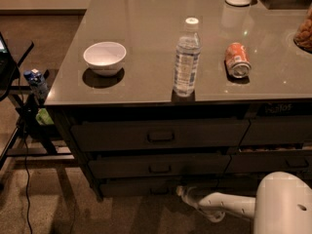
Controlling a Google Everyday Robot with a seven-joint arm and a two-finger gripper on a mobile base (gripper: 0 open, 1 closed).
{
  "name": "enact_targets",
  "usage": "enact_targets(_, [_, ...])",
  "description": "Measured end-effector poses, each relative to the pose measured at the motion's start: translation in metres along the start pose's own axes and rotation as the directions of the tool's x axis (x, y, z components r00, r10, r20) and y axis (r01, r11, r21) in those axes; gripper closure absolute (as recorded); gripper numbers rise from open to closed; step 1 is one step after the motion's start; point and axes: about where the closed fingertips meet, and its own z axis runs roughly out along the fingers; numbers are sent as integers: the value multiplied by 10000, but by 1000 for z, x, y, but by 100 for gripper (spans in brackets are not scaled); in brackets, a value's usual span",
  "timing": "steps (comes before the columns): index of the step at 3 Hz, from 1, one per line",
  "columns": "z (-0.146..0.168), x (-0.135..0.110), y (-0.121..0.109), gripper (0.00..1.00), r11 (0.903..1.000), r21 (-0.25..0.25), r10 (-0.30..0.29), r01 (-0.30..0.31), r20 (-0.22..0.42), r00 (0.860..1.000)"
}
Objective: Close bottom drawer
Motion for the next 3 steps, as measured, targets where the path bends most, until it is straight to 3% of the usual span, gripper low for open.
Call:
enact_targets(1, [0, 0, 0, 100, 10000, 1, 1, -1, -1, 10000])
enact_targets(2, [-24, 14, -44, 100, 9982, 495, 365, -341, -496, 9981])
enact_targets(3, [-90, 25, -117, 100, 9765, 1734, 1381, -1277, -497, 9892])
